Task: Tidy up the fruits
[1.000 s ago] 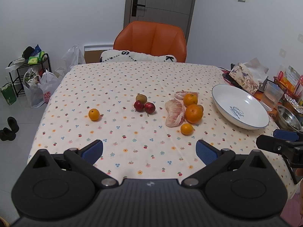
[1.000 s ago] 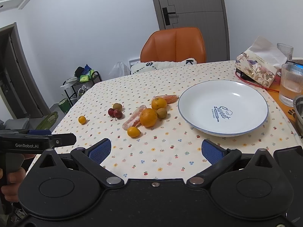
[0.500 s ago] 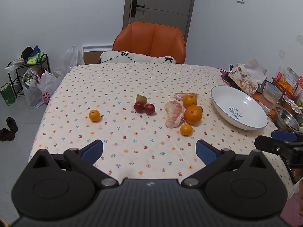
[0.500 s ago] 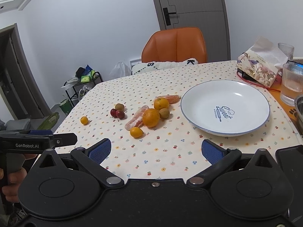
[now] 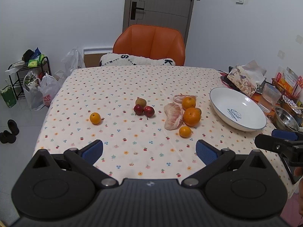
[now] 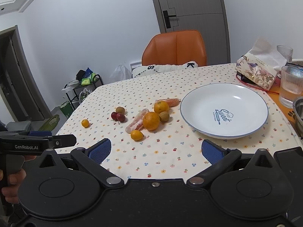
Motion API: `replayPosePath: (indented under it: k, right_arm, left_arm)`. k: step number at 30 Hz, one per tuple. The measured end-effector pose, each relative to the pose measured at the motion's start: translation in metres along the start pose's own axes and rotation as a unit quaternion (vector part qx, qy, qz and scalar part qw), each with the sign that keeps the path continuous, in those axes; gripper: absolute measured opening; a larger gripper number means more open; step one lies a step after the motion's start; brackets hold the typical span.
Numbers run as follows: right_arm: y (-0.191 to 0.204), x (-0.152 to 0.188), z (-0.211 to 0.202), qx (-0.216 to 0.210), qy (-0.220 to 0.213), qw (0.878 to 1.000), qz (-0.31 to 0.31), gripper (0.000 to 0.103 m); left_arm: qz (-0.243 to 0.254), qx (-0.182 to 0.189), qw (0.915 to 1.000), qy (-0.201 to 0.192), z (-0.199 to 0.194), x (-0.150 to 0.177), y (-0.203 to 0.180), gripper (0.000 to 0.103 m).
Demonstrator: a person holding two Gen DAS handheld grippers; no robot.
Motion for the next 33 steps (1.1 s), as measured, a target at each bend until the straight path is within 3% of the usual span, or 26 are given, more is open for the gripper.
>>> replayPosePath:
  k: [33]
  right_arm:
    - [0.001, -0.002, 0.008, 0.004, 0.009, 1.000, -0.004, 0.103]
  left_arm:
    - [-0.011, 0.014, 0.9998, -0.005, 0.005, -0.003, 0.006, 0.103]
Point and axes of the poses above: each gripper's, at about its wrist camera, not at the fingertips, and z roughly the way its jaws point, y to its left, x to its underside, the point moved 4 cm from there along z, roughly the way its jaws point, and after that the axes turned 8 degrees about -x, right-handed, at the moved point
